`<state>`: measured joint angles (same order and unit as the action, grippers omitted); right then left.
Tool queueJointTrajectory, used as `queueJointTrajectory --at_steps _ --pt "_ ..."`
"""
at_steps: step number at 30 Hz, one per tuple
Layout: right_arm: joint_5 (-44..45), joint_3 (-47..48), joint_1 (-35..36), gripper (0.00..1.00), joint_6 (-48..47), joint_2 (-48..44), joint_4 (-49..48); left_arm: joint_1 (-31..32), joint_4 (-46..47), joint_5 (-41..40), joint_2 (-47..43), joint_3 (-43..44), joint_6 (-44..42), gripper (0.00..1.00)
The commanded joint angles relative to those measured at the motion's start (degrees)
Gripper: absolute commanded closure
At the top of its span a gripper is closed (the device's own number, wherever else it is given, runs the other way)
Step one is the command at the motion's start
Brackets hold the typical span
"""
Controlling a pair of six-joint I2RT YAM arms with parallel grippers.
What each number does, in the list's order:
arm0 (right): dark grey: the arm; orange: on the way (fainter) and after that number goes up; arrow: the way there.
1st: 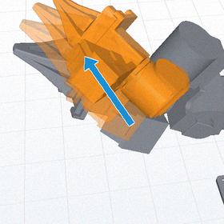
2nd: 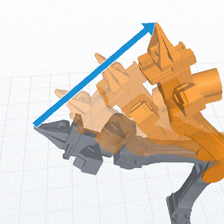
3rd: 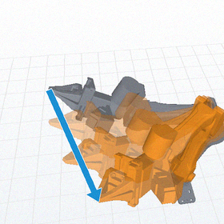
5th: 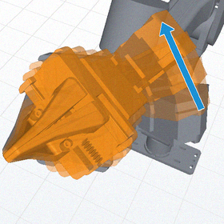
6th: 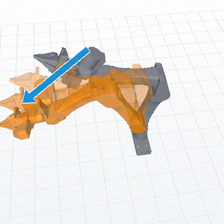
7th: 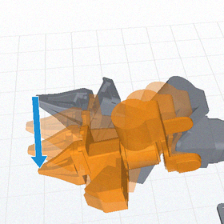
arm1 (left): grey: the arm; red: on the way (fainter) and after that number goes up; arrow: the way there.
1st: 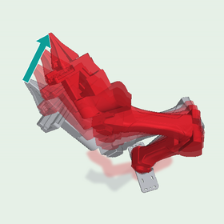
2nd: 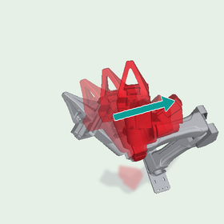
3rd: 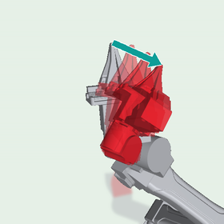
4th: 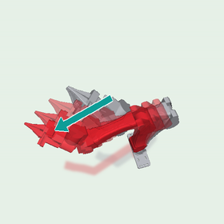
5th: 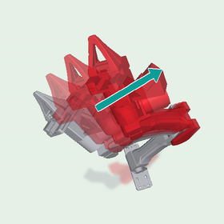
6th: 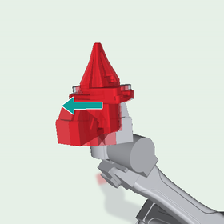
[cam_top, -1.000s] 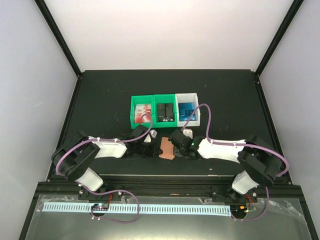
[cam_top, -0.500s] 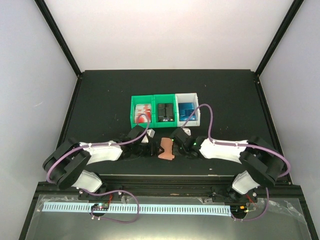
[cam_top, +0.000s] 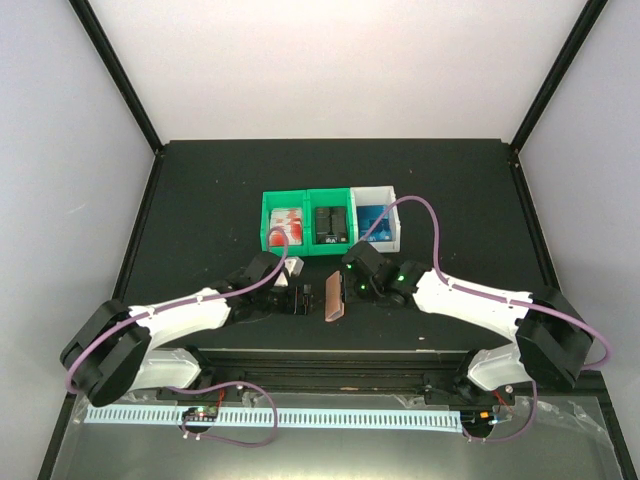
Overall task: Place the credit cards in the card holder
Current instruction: Open the card holder at the center of the board.
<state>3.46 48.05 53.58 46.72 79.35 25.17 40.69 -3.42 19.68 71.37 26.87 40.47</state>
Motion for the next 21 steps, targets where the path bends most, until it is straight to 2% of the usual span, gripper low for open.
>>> queueJointTrajectory --at_steps 1,21 --pt "-1.1 2.6 -0.3 0.99 -2.6 0.5 1.9 -0.1 -0.3 2.4 1.6 2.7 -1.7 0.15" --pt "0.7 4.3 -0.2 0.99 -2.4 3.7 2.2 -0.2 -3.0 -1.1 -4.5 2.6 2.1 0.15"
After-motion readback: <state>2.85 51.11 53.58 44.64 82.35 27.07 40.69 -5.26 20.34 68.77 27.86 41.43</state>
